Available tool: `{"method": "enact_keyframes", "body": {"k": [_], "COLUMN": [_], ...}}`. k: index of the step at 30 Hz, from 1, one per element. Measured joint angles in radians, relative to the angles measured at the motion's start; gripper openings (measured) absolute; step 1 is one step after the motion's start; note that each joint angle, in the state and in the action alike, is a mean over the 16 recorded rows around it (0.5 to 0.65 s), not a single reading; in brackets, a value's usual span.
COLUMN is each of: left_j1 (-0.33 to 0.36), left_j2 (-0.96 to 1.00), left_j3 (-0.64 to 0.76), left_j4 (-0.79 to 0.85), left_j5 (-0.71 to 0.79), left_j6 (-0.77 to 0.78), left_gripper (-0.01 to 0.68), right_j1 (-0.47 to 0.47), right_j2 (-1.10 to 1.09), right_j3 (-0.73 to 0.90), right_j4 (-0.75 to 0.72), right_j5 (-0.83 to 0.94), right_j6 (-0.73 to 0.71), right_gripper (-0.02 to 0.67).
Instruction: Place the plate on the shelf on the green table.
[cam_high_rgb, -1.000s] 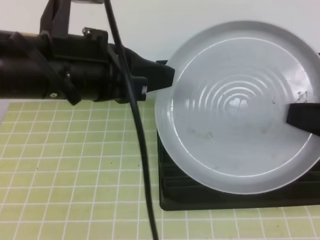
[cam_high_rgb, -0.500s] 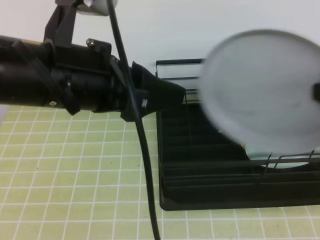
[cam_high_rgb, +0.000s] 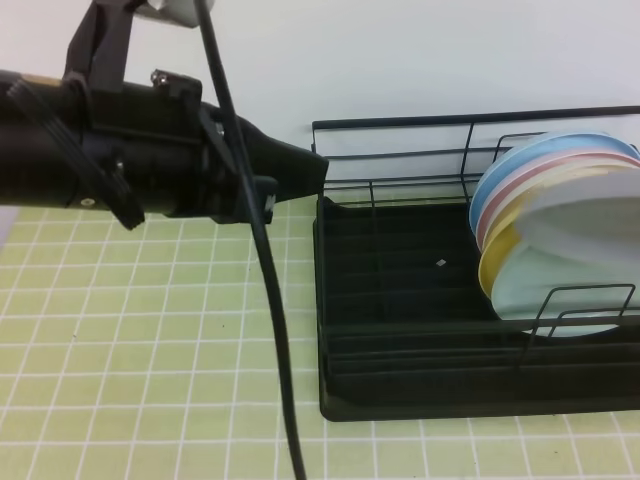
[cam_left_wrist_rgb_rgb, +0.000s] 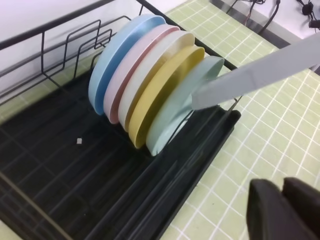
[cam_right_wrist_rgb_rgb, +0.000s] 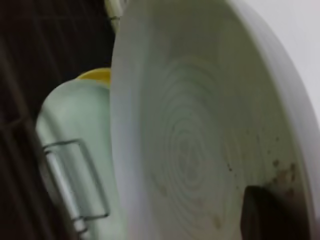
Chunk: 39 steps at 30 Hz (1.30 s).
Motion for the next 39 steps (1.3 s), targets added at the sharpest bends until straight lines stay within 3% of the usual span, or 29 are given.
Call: {"method": "enact_keyframes", "body": {"k": [5, 14, 39], "left_j1": [0.000, 0.000, 0.000], "left_j2": [0.000, 0.000, 0.000], "left_j3": [0.000, 0.000, 0.000], "left_j4": [0.007, 0.033, 0.122], "left_j5": [0.013, 0.049, 0.073], "left_j6": [0.000, -0.003, -0.020], "left_gripper": [0.003, 0.000, 0.000], "right_j1": [0.000, 0.000, 0.000], "right_j2": [0.070, 0.210, 0.369], "right_j3": [-0.118, -0.290, -0.313], "right_j4": [-0.079, -0.149, -0.153], "right_j5": [0.135, 0.313, 0.258], "right_j6": [0.046, 0.078, -0.004], "right_gripper": [-0.004, -0.004, -0.004]}}
